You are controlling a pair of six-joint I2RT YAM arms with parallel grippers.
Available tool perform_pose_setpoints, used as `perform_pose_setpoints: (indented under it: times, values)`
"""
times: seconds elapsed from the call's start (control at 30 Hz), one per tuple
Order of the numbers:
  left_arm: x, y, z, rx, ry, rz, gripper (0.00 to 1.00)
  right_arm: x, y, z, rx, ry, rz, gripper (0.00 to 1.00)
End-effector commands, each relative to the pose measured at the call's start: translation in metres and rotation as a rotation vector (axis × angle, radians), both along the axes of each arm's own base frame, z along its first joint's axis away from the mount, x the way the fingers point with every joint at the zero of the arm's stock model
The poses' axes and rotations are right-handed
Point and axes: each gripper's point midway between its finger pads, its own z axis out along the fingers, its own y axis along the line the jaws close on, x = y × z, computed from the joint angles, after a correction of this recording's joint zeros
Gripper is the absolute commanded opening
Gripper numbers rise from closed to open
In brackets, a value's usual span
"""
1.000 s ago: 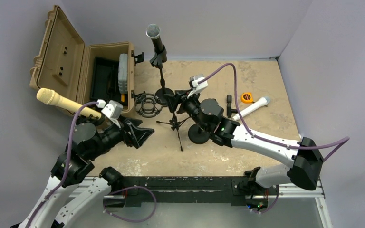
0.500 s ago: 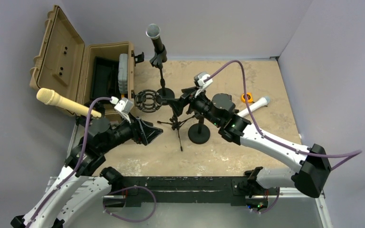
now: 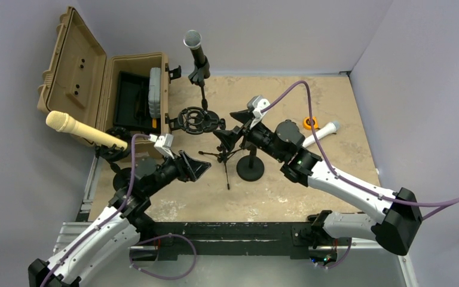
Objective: Remove the microphone from the stand
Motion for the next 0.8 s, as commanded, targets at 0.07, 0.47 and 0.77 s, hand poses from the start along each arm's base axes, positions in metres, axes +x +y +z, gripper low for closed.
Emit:
perform_pose_setpoints:
  times: [0.07,0.47,0.77]
  values:
    - [0.052,0.016,-0.002,-0.230,-0.169,0.276,0.70,0.006,0.000,0.036,0.043,-0.110,-0.023,0.81]
    - [0.076,-0.027,-0.007,-0.230,-0.292,0.161,0.64,0.011,-0.005,0.037,0.046,-0.137,-0.048,0.81]
    - [0.086,-0.047,0.003,-0.258,-0.317,0.115,0.60,0.010,-0.007,0.037,0.049,-0.143,-0.047,0.81]
